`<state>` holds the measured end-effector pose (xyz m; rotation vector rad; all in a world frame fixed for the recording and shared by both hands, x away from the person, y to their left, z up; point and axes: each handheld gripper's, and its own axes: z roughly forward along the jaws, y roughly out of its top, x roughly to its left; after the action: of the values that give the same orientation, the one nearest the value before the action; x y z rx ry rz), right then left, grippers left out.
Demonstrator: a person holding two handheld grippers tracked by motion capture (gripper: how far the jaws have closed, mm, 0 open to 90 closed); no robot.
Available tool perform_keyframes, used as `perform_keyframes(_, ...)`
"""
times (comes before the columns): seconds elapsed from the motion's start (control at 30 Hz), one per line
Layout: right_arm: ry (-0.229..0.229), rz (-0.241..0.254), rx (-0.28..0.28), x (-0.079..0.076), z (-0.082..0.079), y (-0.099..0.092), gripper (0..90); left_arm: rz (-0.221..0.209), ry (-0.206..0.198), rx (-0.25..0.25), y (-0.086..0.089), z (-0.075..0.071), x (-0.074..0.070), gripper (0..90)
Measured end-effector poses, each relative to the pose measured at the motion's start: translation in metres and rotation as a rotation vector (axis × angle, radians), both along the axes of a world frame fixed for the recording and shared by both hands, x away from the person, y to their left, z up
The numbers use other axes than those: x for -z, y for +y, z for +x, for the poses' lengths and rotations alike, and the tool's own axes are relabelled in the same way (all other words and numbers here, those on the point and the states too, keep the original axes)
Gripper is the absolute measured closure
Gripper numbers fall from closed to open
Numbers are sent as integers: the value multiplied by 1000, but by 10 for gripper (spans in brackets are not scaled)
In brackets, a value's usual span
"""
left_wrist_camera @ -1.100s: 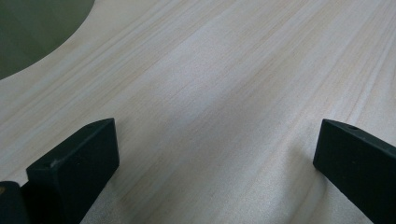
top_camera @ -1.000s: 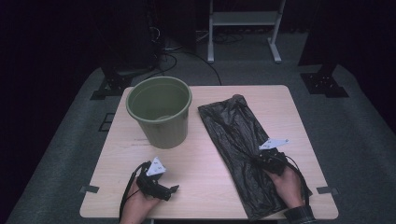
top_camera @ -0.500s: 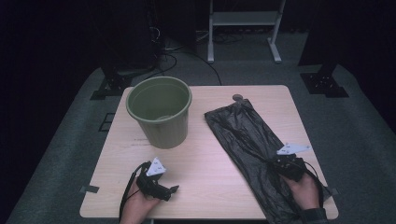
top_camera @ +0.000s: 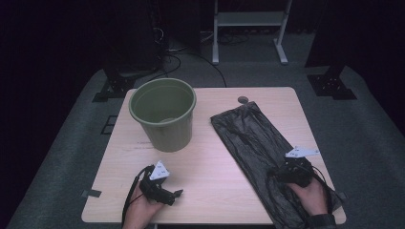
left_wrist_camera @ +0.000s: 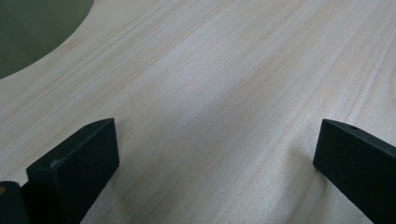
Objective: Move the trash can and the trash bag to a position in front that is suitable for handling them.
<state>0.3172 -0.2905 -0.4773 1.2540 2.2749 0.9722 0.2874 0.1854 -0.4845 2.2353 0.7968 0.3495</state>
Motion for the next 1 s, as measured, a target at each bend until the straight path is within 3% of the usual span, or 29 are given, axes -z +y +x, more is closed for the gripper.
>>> perform_keyframes(0.17,0,25,14,4,3,-4,145,0,0,0,0,0,0,0)
perform_keyframes(0.27,2,-7,19,7,3,-3,131,-1,0,3,0,0,0,0)
perform_keyframes(0.5,-18,10,1,9,3,-4,126,-9,7,-3,4,-3,0,0)
perform_keyframes(1.0,-15,9,16,9,3,-3,111,-32,7,-15,12,-6,-10,0)
